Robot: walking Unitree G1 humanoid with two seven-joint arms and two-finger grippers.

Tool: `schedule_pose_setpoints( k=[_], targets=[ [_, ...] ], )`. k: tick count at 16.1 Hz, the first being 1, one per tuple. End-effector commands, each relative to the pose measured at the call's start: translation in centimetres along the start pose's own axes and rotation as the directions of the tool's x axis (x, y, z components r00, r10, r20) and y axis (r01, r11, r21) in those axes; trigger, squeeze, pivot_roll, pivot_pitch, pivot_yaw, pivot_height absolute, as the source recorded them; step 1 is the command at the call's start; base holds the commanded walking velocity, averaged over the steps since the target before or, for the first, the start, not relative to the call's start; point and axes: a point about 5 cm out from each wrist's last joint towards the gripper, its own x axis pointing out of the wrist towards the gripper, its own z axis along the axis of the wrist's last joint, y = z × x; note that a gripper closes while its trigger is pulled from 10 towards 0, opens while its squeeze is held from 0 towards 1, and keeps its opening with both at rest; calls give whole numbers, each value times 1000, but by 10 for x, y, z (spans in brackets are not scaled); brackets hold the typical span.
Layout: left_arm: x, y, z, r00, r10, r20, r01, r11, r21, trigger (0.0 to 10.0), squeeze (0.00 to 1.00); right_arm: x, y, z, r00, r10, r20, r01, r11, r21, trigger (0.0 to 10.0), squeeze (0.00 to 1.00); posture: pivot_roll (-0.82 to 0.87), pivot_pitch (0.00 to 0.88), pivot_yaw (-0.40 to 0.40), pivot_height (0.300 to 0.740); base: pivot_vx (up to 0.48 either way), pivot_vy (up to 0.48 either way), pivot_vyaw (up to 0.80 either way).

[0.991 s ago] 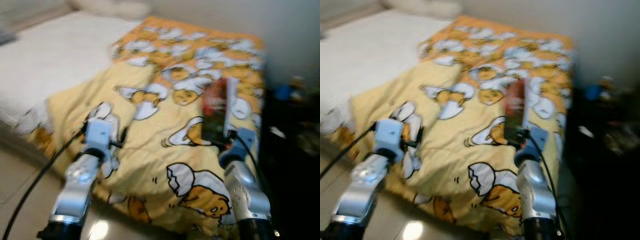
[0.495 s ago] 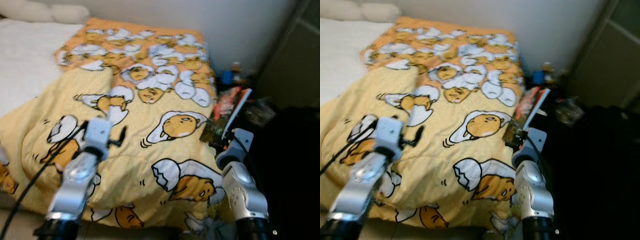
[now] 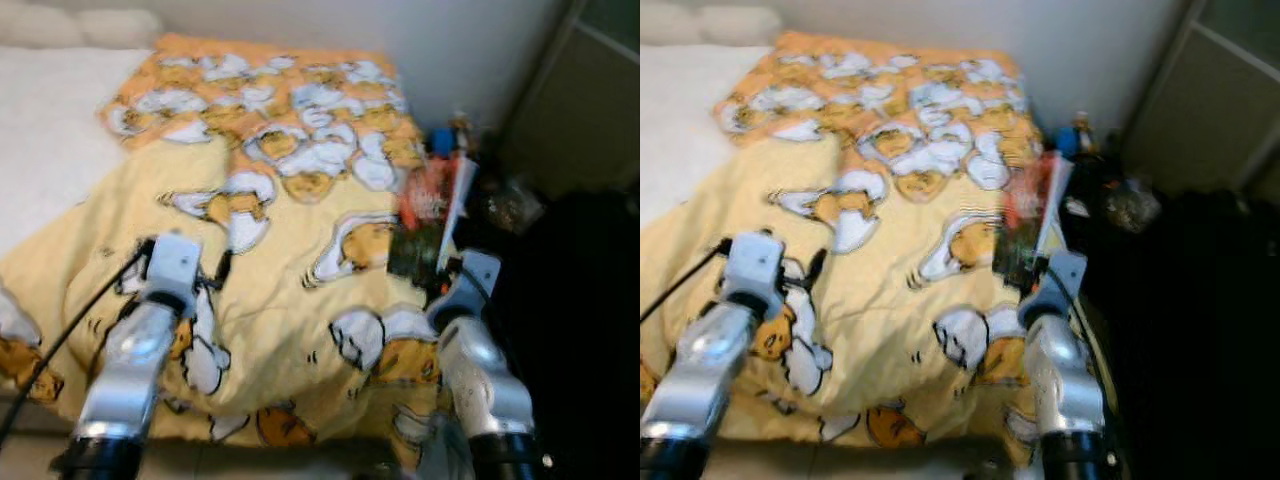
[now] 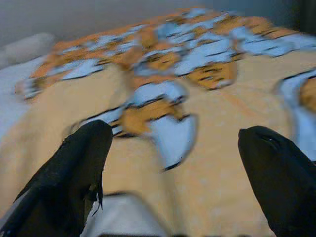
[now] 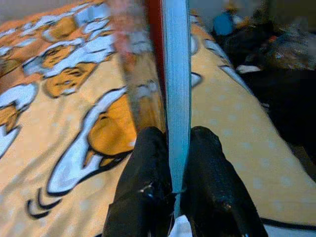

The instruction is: Clean up the room

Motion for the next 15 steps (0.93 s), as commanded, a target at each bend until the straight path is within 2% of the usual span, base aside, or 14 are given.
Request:
schedule_pose_setpoints(
  k=[1, 6, 15],
  targets=[
    [2, -4, 3, 1000, -23, 11, 22, 1000, 11, 10000, 451, -1, 3, 6, 999, 1, 36, -2, 1000, 30, 10000, 0, 2, 0, -31, 740, 0, 360, -800],
    [4, -5, 4, 1000, -26, 16, 25, 1000, 11, 10000, 451, 0, 3, 9, 999, -1, 48, 0, 1000, 24, 10000, 0, 3, 0, -34, 740, 0, 362, -720],
    [0, -1, 4, 1000, -16, 20, 16, 1000, 19, 10000, 455, 5, 13, 15, 997, 32, 70, -34, 999, 22, 10000, 0, 19, 0, -45, 740, 0, 362, 0]
  ],
)
